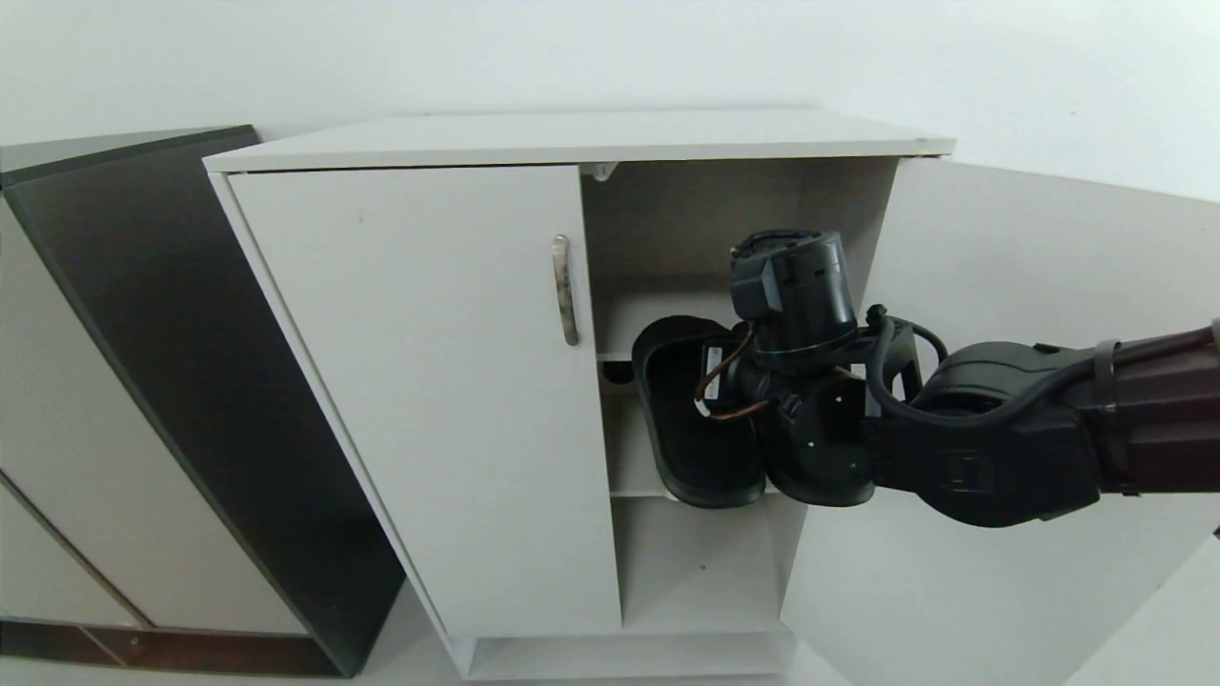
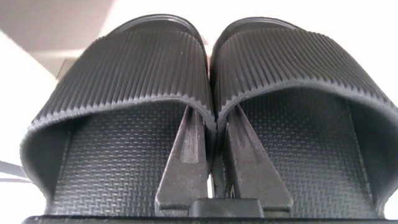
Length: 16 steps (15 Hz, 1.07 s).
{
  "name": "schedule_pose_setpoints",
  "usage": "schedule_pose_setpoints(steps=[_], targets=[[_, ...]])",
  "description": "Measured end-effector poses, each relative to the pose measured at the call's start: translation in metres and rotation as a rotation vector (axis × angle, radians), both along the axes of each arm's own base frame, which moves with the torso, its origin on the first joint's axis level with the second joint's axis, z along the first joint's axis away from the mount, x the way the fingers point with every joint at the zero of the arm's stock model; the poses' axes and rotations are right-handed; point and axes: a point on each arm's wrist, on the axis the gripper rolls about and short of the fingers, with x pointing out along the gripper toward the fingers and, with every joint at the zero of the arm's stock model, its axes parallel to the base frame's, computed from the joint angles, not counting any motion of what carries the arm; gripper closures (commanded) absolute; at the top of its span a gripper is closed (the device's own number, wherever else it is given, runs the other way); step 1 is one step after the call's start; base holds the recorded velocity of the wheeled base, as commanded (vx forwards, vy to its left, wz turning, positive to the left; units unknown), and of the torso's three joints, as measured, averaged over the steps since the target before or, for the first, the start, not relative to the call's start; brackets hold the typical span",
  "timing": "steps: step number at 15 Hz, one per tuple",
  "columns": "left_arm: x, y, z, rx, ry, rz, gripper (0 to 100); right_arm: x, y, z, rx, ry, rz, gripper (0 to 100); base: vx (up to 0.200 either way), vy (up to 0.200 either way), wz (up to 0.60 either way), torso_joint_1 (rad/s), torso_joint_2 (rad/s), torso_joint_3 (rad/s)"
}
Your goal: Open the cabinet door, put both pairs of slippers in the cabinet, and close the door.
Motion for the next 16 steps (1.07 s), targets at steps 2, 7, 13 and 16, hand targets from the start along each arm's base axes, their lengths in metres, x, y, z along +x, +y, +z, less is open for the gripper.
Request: schedule_pose_setpoints(steps=[2,7,13,16], targets=[[0.0,0.0,0.0,-0.001,0.0,0.0,100,0.0,0.0,0.0,-0.003,-0.001,-0.002,100,0.2,0.0,0.0,0.002,0.0,0.0],[0.0,0.0,0.0,-0.002,0.0,0.0,100,-0.002,0.001,-0.002,-0.035,0.0,0.01,100,0.12,0.0,0.0,0.0,0.0,0.0],[0.0,0.0,0.0,-0.006,0.0,0.0,100,0.011,0.007,-0.011,-0.043,-0.018,0.008,100,0.0,0.0,0.0,0.0,0.0,0.0],[0.0,0.0,0.0,-0.008,0.0,0.001,100,0.025,0.008,-0.006,-0.043,-0.038,-0.005,100,0.0,0.0,0.0,0.0,0.0,0.0]])
